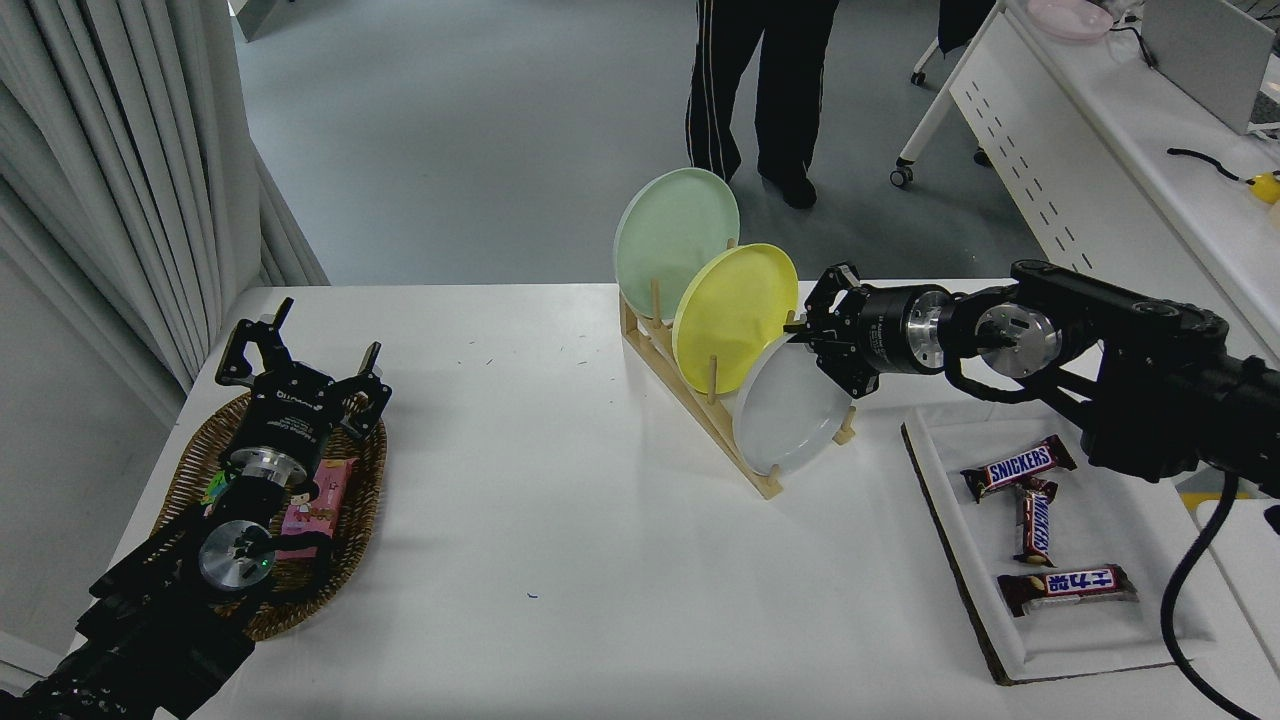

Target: Place the plate on the table

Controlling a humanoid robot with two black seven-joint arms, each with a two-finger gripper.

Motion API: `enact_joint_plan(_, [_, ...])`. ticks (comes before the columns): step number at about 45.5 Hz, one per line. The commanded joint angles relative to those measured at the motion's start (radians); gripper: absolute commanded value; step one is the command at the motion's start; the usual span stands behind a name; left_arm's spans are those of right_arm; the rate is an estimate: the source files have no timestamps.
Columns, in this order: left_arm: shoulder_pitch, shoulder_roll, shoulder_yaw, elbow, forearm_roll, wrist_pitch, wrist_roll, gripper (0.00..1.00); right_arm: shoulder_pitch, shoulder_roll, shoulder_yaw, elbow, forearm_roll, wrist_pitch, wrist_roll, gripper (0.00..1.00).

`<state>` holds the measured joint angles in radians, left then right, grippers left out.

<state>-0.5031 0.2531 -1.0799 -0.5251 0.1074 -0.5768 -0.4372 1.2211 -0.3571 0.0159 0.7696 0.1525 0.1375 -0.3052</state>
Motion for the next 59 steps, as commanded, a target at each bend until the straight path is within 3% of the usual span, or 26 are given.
enact_joint_plan(1, [0.0, 0.0, 0.0, 0.0, 0.0, 0.0, 0.0, 1.0, 0.021, -0.052, 0.048, 0.011, 0.001, 0.002, -0.046, 0.0])
enact_joint_plan(17, [0.0, 0.0, 0.0, 0.0, 0.0, 0.0, 0.0, 1.0, 0.075, -0.106, 0.159, 0.053, 0.018, 0.036, -0.132, 0.0])
enact_joint_plan(38, [0.0, 0.0, 0.0, 0.0, 0.0, 0.0, 0.0, 1.0, 0.233, -0.178, 0.2, 0.149, 0.303, -0.021, -0.179, 0.0])
enact_joint_plan(50, [0.0, 0.0, 0.0, 0.0, 0.0, 0.0, 0.0, 1.0, 0.287, -0.206, 0.2, 0.286, 0.43, -0.22, -0.253, 0.0])
enact_joint_plan(59, [0.0, 0.0, 0.0, 0.0, 0.0, 0.0, 0.0, 1.0, 0.314, -0.224, 0.272, 0.41, 0.637, -0.407, -0.304, 0.0])
